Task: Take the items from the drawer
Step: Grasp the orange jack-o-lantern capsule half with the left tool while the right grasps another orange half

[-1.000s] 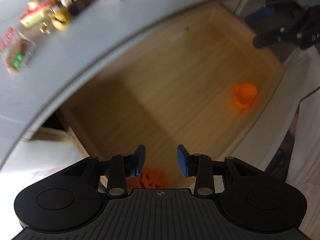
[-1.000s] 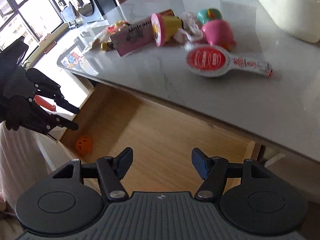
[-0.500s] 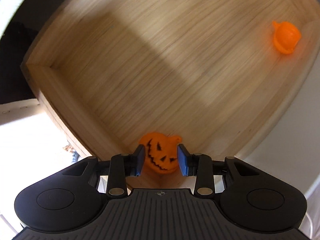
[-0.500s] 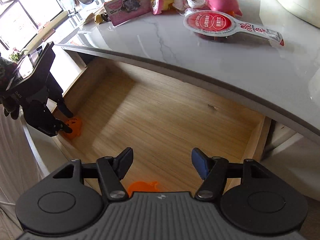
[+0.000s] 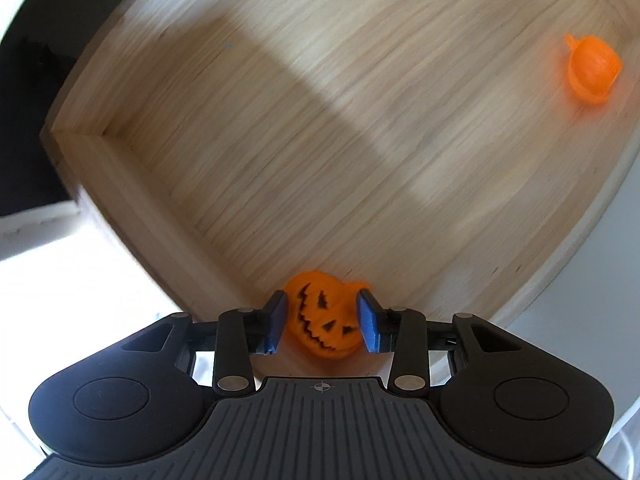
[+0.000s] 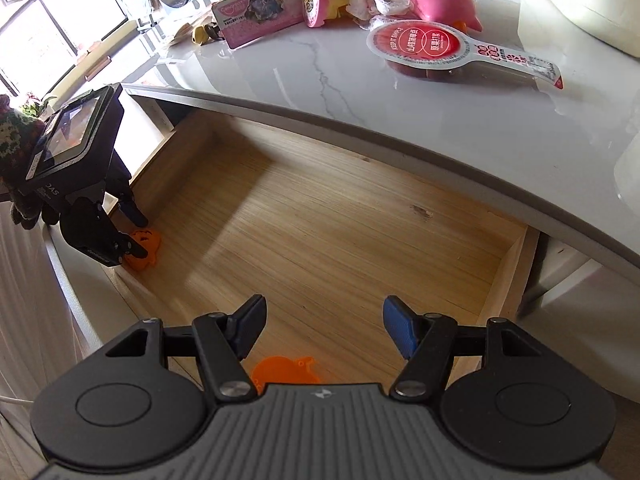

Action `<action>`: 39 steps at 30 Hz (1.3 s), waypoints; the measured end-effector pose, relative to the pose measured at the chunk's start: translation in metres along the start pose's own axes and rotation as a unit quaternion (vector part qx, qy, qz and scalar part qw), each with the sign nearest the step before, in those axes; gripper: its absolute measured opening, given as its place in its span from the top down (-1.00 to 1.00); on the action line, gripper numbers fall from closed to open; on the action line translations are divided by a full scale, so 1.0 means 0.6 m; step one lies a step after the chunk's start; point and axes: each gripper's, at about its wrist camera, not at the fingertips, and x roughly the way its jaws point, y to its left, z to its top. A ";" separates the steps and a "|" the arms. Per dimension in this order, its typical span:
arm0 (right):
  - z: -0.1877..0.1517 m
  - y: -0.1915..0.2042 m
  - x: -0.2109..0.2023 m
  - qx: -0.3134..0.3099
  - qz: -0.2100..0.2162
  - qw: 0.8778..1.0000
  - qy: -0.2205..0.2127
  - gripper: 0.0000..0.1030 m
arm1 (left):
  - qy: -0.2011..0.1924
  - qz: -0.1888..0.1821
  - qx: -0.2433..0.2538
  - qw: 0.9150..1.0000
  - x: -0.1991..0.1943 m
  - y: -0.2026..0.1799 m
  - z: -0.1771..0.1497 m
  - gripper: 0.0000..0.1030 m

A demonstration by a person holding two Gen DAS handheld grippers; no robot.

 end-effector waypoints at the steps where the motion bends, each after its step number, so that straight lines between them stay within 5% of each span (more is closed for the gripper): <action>1: 0.000 0.000 0.000 0.000 -0.001 1.000 -0.001 -0.27 | -0.026 -0.040 -0.010 0.999 -0.013 0.003 0.002 0.24; 3: 0.000 -0.001 -0.001 0.002 -0.002 1.000 -0.003 -0.27 | -0.073 -0.153 -0.062 0.983 -0.046 0.021 0.006 0.43; 4: 0.000 -0.003 -0.002 0.004 -0.003 1.000 -0.004 -0.27 | -0.091 -0.171 -0.079 0.978 -0.061 0.026 0.008 0.43; 9: 0.001 -0.002 0.001 0.004 -0.004 1.000 -0.002 -0.27 | -0.101 -0.033 -0.009 0.994 -0.088 0.032 0.026 0.42; 13: 0.000 -0.001 -0.001 0.003 -0.002 1.000 -0.004 -0.27 | -0.080 -0.039 0.034 0.995 -0.082 0.024 0.034 0.40; 18: 0.001 -0.005 0.004 0.009 -0.004 1.000 0.002 -0.27 | -0.065 0.009 0.122 0.990 -0.062 -0.001 0.036 0.30; 25: 0.002 -0.004 0.012 0.012 0.003 1.000 0.010 -0.27 | -0.058 -0.030 0.117 0.991 -0.040 0.009 0.067 0.09; 32: 0.004 -0.021 0.018 0.051 0.011 0.998 0.030 -0.27 | -0.076 -0.089 0.048 0.992 -0.044 0.060 0.082 0.26; 39: 0.033 0.008 0.070 0.074 0.026 0.988 0.136 -0.27 | -0.215 -0.159 -0.050 0.962 -0.109 0.112 0.038 0.30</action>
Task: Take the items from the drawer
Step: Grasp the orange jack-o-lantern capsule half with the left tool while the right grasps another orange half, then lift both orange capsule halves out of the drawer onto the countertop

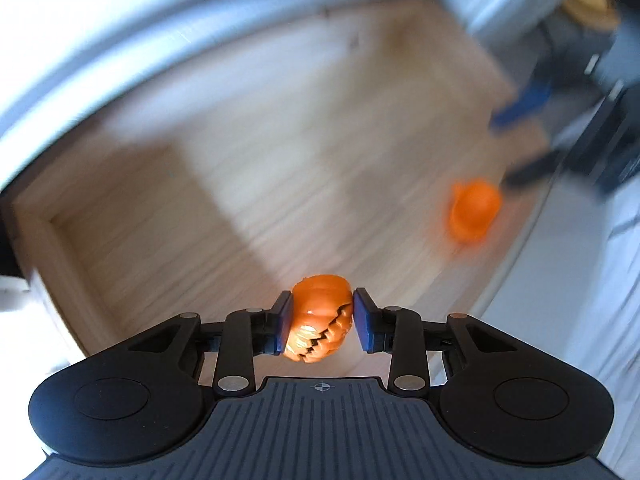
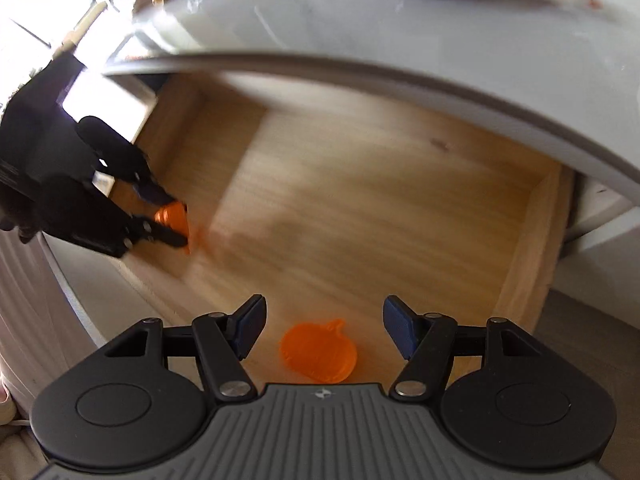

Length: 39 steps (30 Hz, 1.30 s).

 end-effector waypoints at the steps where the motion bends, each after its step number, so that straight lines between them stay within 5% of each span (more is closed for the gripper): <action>1: 0.007 0.007 0.012 0.003 -0.002 1.000 0.021 -0.27 | -0.018 -0.004 -0.006 1.000 -0.006 0.004 -0.002 0.30; 7: 0.040 0.035 0.102 0.047 -0.045 0.988 0.142 -0.27 | -0.085 0.029 -0.023 0.996 -0.050 0.029 -0.003 0.30; 17: 0.044 0.033 0.178 0.073 -0.106 0.964 0.234 -0.26 | -0.113 0.048 -0.023 0.992 -0.089 0.031 -0.020 0.30; 22: 0.033 0.032 0.170 0.073 -0.098 0.967 0.224 -0.17 | -0.107 0.066 -0.001 0.992 -0.068 -0.004 -0.061 0.30; 26: 0.026 0.034 0.137 0.082 -0.093 0.978 0.169 -0.17 | -0.116 0.083 0.004 0.990 -0.066 -0.009 -0.070 0.30; 29: 0.016 0.044 0.081 0.091 -0.074 0.989 0.094 -0.17 | -0.166 0.133 0.015 0.977 -0.092 -0.035 -0.089 0.30; 32: -0.002 0.069 -0.014 0.080 -0.064 0.994 -0.023 -0.17 | -0.223 0.086 -0.020 0.971 -0.139 -0.062 -0.101 0.30; 35: -0.010 0.092 -0.142 0.050 -0.050 0.985 -0.160 -0.17 | -0.317 0.091 -0.026 0.944 -0.228 -0.104 -0.096 0.30; 38: -0.018 0.099 -0.266 0.042 -0.043 0.952 -0.300 -0.17 | -0.419 0.123 -0.030 0.899 -0.324 -0.137 -0.071 0.30; 39: -0.018 0.098 -0.299 0.043 -0.041 0.939 -0.340 -0.17 | -0.435 0.128 -0.036 0.890 -0.339 -0.142 -0.058 0.29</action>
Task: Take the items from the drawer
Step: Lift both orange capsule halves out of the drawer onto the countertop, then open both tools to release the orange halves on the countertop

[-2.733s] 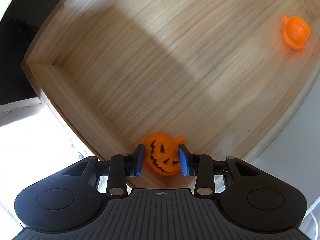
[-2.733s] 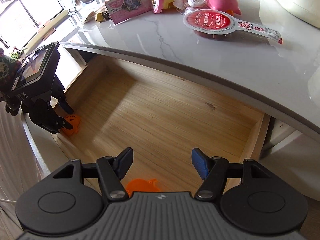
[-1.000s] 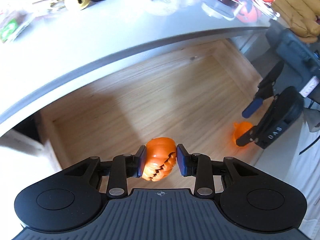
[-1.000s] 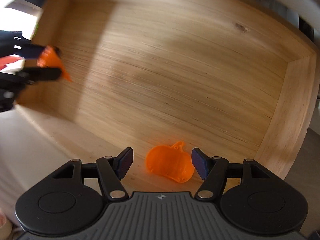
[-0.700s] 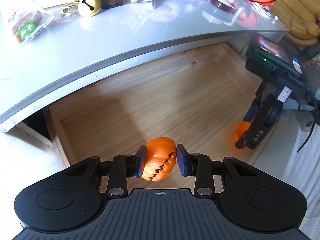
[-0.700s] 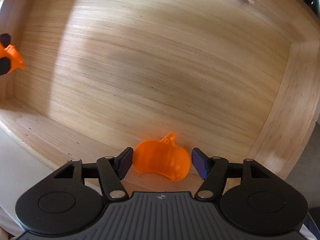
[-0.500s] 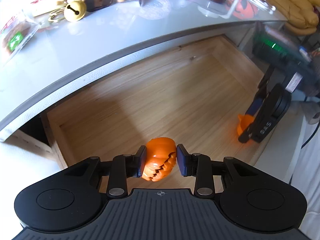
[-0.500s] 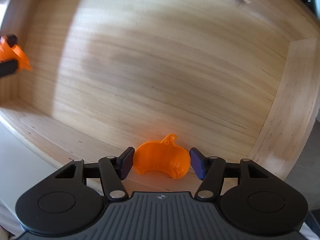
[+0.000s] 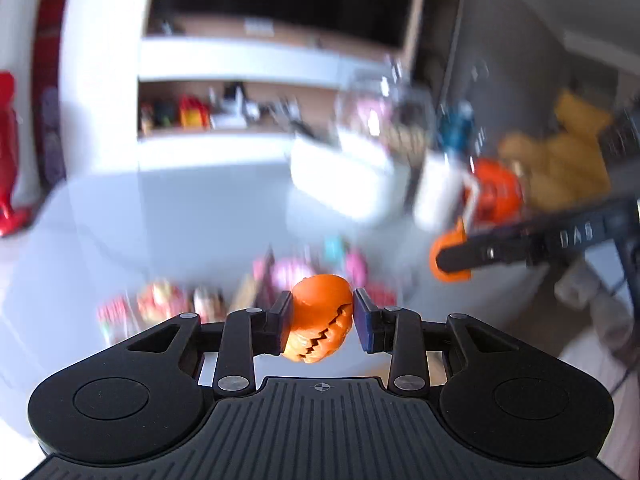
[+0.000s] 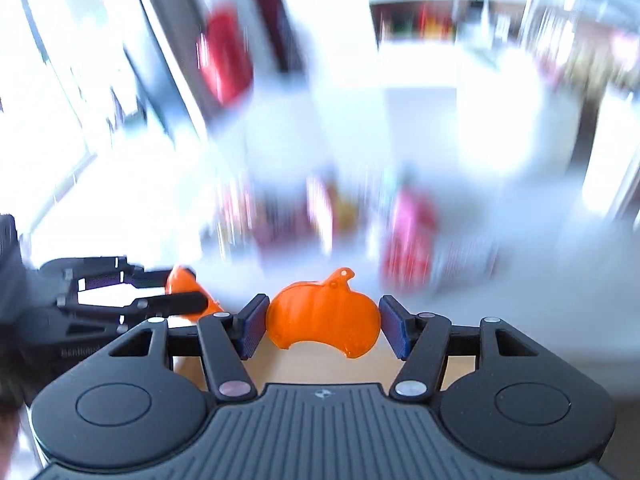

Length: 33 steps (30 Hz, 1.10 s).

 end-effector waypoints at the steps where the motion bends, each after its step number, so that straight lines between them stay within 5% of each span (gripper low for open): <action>1: 0.021 -0.007 -0.014 -0.001 0.000 1.000 -0.030 -0.17 | -0.002 0.004 -0.003 1.000 0.007 -0.002 0.013 0.29; 5: 0.035 -0.025 0.002 -0.015 -0.016 0.996 -0.087 -0.17 | 0.032 0.014 -0.046 0.998 0.072 -0.001 0.000 0.29; 10: 0.010 -0.043 0.116 0.006 -0.027 0.998 -0.064 -0.17 | 0.032 0.092 -0.047 0.994 0.148 0.002 -0.051 0.29; 19: -0.022 -0.026 0.200 -0.058 -0.075 0.995 -0.043 -0.18 | 0.051 0.110 -0.030 0.992 0.215 0.020 -0.094 0.33; 25: -0.020 -0.023 0.208 -0.077 -0.080 0.993 -0.043 -0.20 | 0.001 0.098 -0.027 0.995 0.197 0.032 -0.097 0.32; 33: 0.035 -0.052 0.122 -0.001 -0.069 0.990 -0.120 -0.20 | -0.076 0.121 -0.063 0.988 0.103 0.055 -0.024 0.33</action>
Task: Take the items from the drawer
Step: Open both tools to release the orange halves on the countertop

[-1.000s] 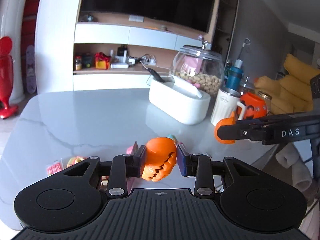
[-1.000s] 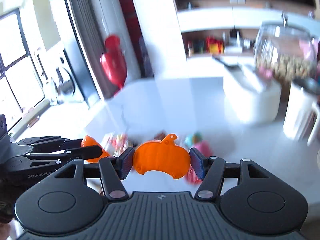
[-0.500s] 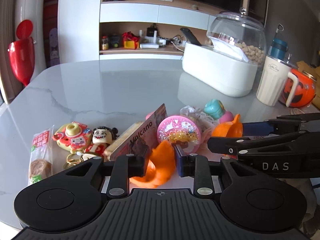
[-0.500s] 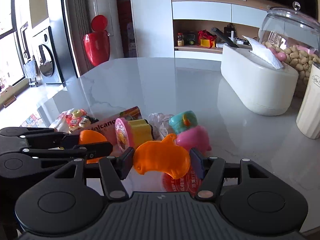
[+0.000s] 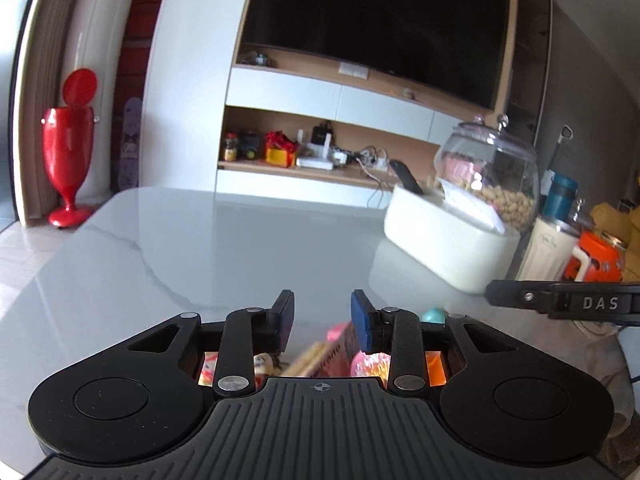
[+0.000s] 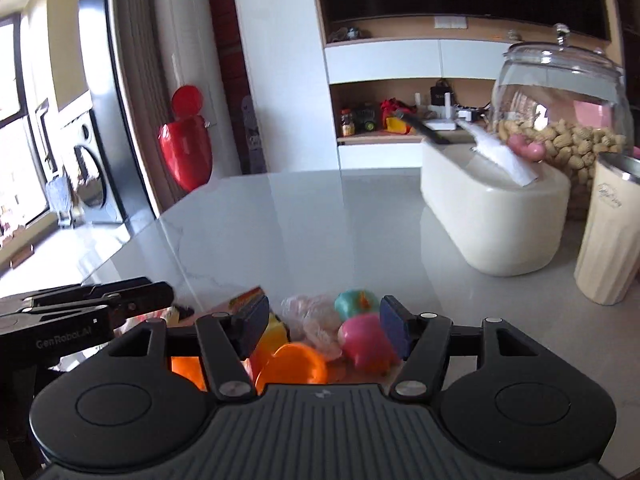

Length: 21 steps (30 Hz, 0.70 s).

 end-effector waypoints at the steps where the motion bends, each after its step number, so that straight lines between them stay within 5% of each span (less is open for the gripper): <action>1: 0.011 -0.007 -0.014 0.013 -0.008 1.000 -0.013 -0.20 | -0.007 0.002 -0.001 1.000 -0.013 0.001 0.008 0.33; 7: 0.039 -0.022 -0.132 0.002 -0.023 0.998 -0.064 -0.22 | 0.004 -0.008 0.036 0.999 -0.125 -0.030 0.007 0.33; 13: -0.037 -0.026 -0.283 0.059 -0.040 0.993 -0.097 -0.42 | 0.044 -0.025 0.061 0.997 -0.274 -0.093 -0.105 0.33; 18: -0.151 0.004 -0.334 0.020 0.019 0.999 0.034 -0.42 | 0.177 -0.058 0.057 0.981 -0.325 -0.121 -0.238 0.32; 21: -0.228 0.041 -0.313 -0.020 0.050 0.987 0.149 -0.42 | 0.244 -0.052 0.058 0.967 -0.306 -0.121 -0.284 0.32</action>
